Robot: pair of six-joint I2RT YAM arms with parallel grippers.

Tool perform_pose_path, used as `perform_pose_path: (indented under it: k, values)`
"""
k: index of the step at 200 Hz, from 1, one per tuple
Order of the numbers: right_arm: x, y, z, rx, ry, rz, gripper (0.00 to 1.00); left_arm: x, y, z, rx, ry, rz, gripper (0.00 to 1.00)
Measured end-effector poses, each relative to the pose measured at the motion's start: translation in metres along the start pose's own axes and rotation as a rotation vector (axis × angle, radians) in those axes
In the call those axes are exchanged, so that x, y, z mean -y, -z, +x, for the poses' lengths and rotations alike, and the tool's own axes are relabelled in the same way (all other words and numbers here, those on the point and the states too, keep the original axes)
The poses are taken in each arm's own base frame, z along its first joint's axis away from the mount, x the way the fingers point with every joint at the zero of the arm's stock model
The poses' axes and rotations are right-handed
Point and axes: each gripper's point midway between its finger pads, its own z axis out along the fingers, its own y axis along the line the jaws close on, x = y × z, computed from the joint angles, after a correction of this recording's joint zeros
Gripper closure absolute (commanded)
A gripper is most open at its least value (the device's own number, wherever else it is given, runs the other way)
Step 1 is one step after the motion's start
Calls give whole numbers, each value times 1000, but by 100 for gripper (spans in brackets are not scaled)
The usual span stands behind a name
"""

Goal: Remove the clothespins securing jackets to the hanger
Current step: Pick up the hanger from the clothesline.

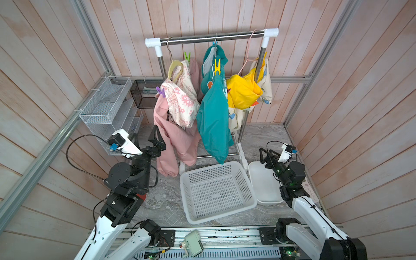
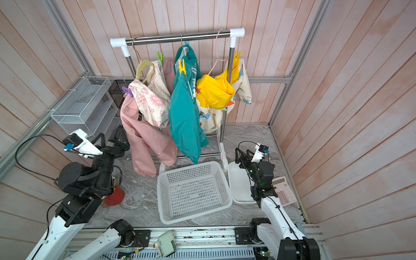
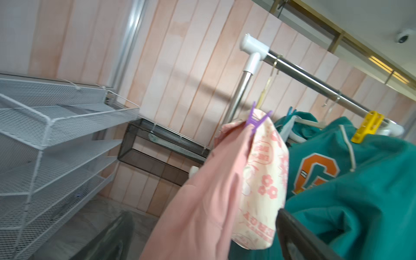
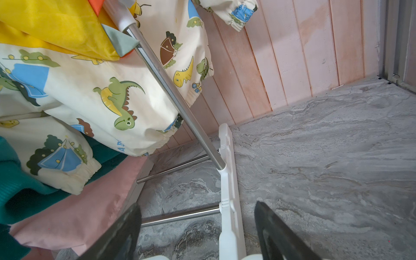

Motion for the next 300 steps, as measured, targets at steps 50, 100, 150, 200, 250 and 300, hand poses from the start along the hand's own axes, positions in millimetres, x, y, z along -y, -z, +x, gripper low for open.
perform_pose_path:
  k: [50, 100, 150, 200, 250, 300]
  values:
    - [-3, 6, -7, 26, 41, 8, 18, 118, 2, 2, 53, -172, 197, 0]
    - [2, 6, -5, 21, 52, 33, 18, 192, -28, -34, 113, -246, 261, 0]
    - [9, 0, 4, -13, 44, 51, 18, 240, -70, -55, 84, -279, 306, 0]
    - [5, -4, -4, -5, 67, 45, 18, 254, -114, -22, -43, -325, 334, 3]
    - [6, -6, -4, -18, 87, 50, 18, 255, -136, 11, -138, -349, 348, 4]
    - [7, -8, -1, -42, 97, 54, 18, 256, -136, 17, -161, -352, 361, 0]
